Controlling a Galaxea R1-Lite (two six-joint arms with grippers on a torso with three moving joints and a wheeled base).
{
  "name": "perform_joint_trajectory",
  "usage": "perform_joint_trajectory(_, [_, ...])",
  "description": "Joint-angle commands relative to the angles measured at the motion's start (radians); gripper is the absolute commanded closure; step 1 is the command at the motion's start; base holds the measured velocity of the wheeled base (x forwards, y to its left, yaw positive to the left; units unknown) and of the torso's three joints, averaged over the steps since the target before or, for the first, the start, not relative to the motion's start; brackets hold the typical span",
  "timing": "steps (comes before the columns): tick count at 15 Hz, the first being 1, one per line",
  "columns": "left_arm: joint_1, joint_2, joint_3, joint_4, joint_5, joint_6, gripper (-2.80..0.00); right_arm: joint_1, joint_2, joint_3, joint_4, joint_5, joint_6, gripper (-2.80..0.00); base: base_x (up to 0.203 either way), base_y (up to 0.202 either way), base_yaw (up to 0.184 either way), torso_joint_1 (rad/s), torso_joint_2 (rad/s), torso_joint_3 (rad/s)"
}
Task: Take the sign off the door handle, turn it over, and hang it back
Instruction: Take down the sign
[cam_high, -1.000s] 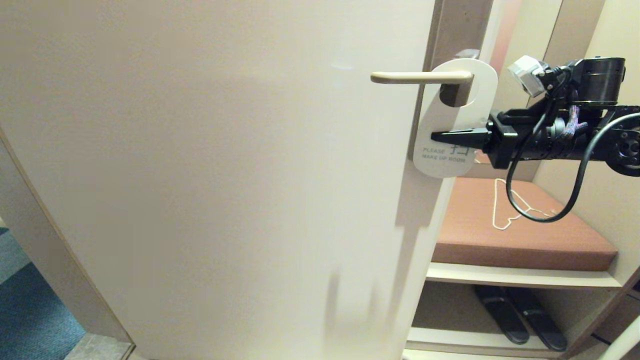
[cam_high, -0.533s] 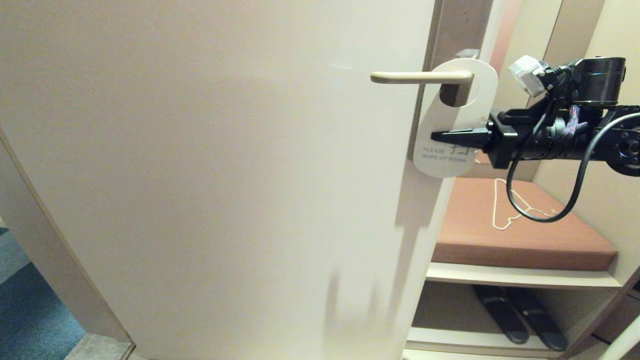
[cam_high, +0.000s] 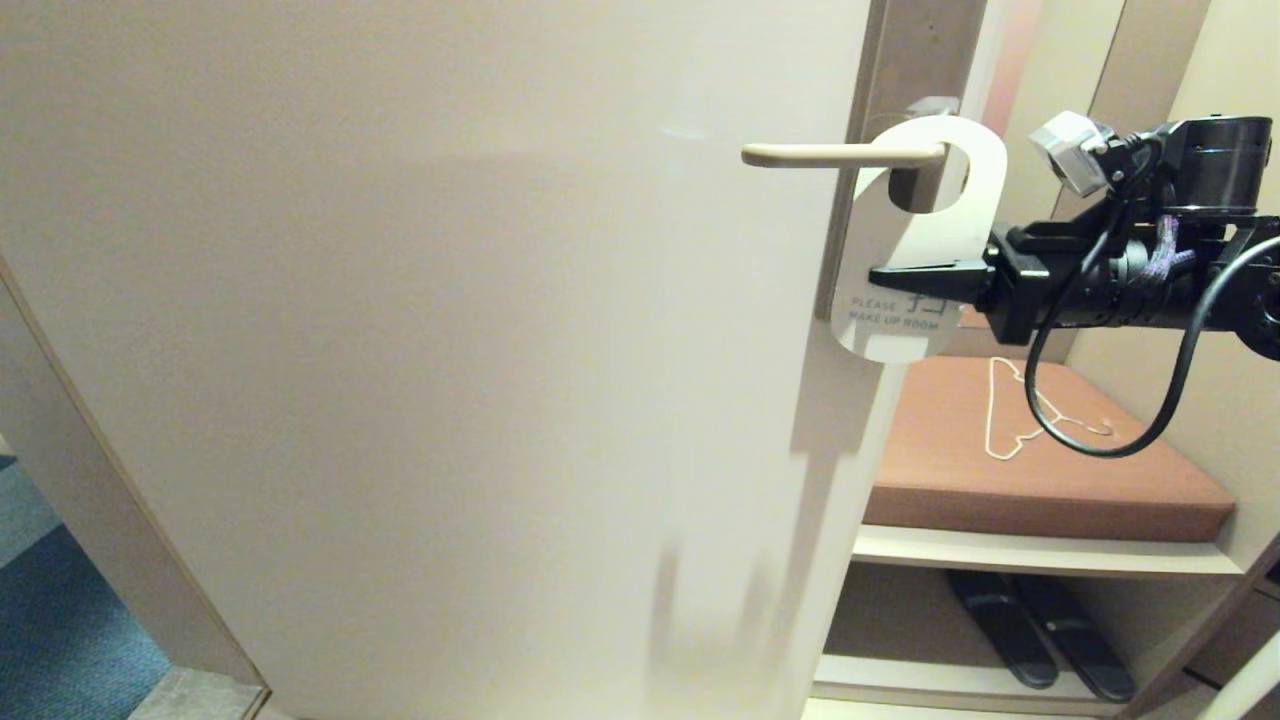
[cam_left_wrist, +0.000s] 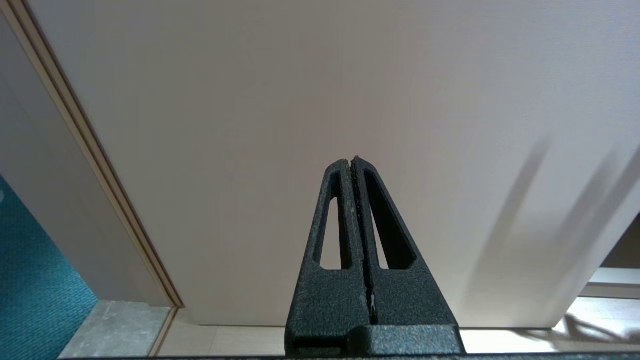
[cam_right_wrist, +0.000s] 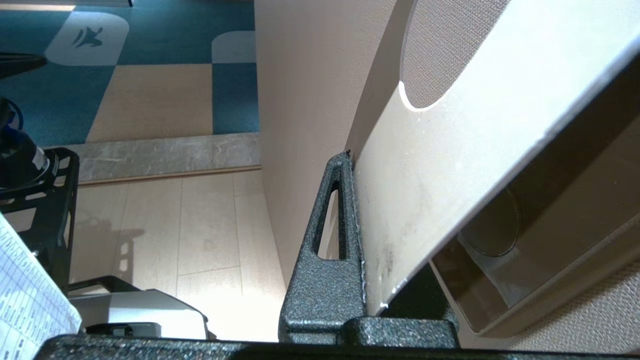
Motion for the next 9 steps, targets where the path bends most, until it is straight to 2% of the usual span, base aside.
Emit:
perform_joint_trajectory(1, [-0.001,0.001,0.000,0.000,0.000,0.000,0.00,0.001,-0.016,0.006,0.000,0.006,0.003,0.00,0.000,0.000,0.000,0.000,0.00,0.000])
perform_joint_trajectory(9, [-0.001,0.001,0.000,0.000,0.000,0.000,0.00,0.001,-0.028,0.016,0.000,-0.008,0.060,0.00,0.000,0.000,0.000,0.000,0.00,0.000])
